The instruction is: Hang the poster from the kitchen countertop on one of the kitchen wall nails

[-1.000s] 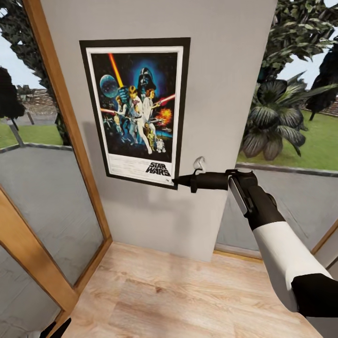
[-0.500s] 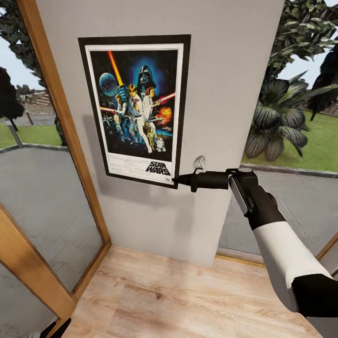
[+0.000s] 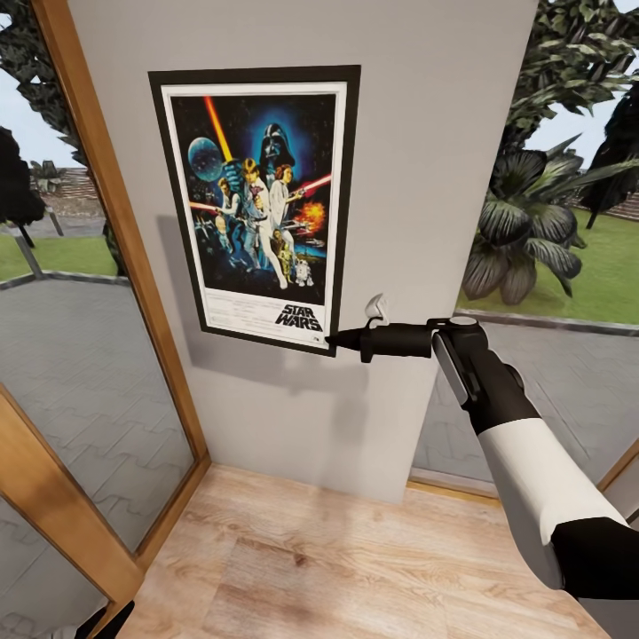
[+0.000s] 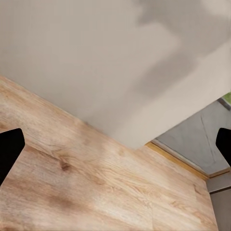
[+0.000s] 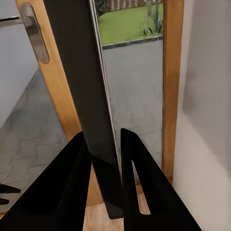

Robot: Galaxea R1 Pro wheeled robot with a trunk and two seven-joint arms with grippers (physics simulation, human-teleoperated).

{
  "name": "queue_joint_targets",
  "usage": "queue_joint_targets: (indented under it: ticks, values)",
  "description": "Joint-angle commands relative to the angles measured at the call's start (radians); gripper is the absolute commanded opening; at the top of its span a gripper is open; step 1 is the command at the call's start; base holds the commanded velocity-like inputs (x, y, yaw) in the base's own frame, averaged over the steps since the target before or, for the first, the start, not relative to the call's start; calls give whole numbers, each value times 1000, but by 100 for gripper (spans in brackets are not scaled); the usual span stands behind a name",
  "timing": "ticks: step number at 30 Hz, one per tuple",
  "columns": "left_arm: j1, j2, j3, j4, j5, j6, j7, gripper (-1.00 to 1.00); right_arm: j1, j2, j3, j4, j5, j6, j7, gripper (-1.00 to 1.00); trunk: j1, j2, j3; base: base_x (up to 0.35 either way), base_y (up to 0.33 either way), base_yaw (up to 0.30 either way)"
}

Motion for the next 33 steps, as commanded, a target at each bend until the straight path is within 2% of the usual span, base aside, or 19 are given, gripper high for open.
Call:
queue_joint_targets:
  ticks: [1,13,22,33]
  values:
    - [-1,1,-8,-1,9,-4,-1,100,-1,-1,2,0,-10,11,0,-100,1,-2,-2,0,0,0]
    - [-1,1,-8,-1,8,-4,0,100,-4,-1,2,4,-10,14,-2,-100,1,-2,-2,0,0,0]
    - [-1,1,-8,-1,8,-4,0,100,-7,-1,2,9,-11,55,-18,-100,1,-2,-2,0,0,0]
    - [-1,1,-8,-1,9,-4,0,100,-6,-1,1,13,-14,61,-23,-100,1,-2,-2,0,0,0]
